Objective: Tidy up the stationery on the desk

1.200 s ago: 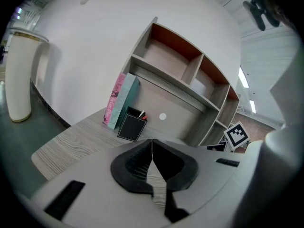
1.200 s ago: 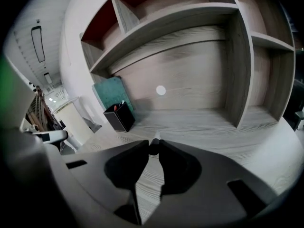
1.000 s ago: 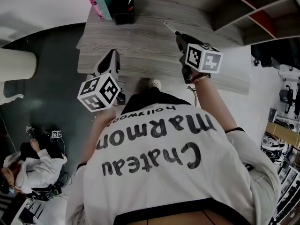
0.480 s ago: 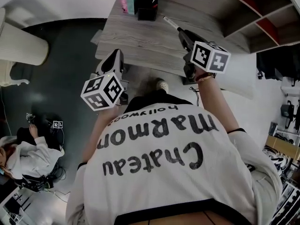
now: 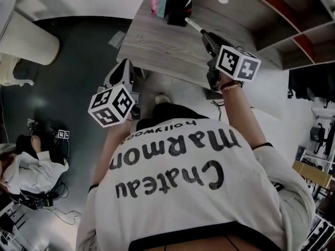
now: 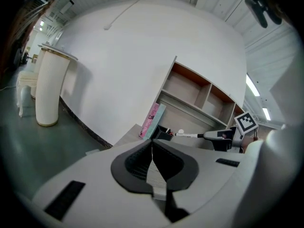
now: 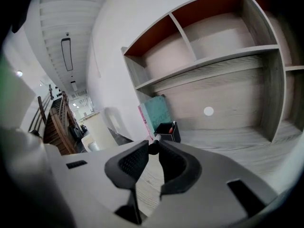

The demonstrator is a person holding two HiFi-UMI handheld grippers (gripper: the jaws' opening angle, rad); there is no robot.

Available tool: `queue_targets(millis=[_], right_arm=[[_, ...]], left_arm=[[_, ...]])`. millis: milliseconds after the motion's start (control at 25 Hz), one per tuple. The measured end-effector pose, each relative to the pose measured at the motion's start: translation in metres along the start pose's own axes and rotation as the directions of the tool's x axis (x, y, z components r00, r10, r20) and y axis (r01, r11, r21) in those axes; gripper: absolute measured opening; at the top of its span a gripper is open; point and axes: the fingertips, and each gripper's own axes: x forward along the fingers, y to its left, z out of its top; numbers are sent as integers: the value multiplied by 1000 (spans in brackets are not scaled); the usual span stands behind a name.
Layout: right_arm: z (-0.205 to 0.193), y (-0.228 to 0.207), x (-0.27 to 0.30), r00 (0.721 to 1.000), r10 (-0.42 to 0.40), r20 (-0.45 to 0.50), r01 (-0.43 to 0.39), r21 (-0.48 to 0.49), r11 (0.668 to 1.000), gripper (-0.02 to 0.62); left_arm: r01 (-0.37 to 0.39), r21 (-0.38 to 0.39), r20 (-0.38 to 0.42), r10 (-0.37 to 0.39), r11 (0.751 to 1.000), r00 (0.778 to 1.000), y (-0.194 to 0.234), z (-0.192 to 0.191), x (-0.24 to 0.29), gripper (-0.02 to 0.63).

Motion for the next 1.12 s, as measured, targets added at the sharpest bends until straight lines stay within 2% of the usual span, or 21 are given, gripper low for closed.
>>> queue_targets(millis=[240,480,880,1120], right_arm=[[25,-5,29,1000,8,-6,-8,-21,1000,77],[45,-19,65,999,12,-53,-15,-63,998,77],[37,-16,113,977,39,-208,-77,-181,980,77],[33,-16,137,967,49,-251,-105,-215,971,78]], left_arm=[[-25,-24,0,25,999,1000,18,12,24,17],[-66,-51,3,66,997,998,37,17,41,17],[-126,-90,18,129,988,992,51,12,47,17],[-213,-93,23,216,973,976,69,16,28,17]])
